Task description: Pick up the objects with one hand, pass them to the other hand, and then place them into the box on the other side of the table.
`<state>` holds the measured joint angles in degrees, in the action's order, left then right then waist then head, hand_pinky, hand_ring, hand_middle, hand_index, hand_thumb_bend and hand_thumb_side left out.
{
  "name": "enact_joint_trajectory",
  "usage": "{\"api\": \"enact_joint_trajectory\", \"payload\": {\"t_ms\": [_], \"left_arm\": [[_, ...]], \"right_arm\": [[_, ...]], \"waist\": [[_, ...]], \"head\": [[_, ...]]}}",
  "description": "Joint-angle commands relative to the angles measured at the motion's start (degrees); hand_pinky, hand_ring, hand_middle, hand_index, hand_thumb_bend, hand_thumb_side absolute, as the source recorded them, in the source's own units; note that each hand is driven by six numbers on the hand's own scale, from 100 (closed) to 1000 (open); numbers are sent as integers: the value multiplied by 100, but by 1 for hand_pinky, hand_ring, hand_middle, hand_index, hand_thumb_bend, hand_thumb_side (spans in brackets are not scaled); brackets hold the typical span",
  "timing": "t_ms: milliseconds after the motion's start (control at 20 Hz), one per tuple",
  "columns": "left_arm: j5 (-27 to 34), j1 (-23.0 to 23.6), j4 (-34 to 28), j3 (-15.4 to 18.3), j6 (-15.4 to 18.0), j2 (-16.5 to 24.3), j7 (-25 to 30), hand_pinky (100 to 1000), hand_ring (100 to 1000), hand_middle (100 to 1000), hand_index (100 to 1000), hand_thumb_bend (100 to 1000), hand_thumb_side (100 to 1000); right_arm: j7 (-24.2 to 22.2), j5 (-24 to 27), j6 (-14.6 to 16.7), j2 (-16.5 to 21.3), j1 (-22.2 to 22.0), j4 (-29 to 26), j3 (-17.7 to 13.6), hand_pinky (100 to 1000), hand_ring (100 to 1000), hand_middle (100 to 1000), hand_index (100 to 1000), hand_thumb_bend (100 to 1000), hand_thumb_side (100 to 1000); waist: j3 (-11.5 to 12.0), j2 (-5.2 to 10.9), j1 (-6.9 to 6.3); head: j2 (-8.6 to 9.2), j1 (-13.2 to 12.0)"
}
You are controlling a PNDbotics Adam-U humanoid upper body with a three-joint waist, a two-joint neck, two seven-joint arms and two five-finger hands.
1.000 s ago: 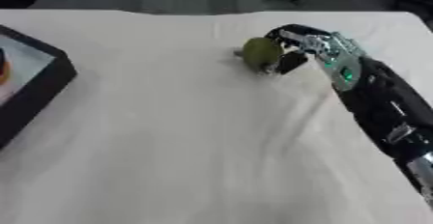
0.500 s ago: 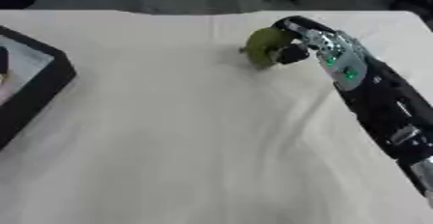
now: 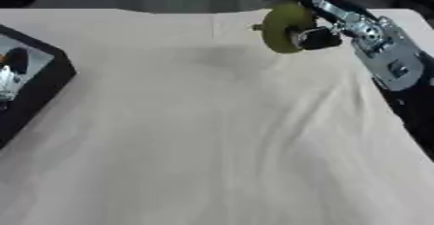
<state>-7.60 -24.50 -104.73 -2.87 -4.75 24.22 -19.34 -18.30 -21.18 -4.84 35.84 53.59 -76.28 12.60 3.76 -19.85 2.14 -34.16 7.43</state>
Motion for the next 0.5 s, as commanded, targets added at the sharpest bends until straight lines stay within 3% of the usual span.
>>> {"api": "enact_joint_trajectory", "payload": {"t_ms": [50, 500], "left_arm": [[-37, -23, -68, 58, -15, 153, -8, 702, 829, 714, 765, 440, 490], [-5, -60, -13, 20, -34, 203, 105, 702, 831, 717, 775, 451, 501]], "right_arm": [[8, 280, -155, 396, -30, -801, -9, 757, 685, 492, 565, 100, 100], [81, 765, -380, 743, -524, -2506, 32, 753, 675, 492, 565, 100, 100]], "waist": [[-29, 173, -119], [-122, 234, -208]], "head": [[-5, -67], [-38, -145]]}}
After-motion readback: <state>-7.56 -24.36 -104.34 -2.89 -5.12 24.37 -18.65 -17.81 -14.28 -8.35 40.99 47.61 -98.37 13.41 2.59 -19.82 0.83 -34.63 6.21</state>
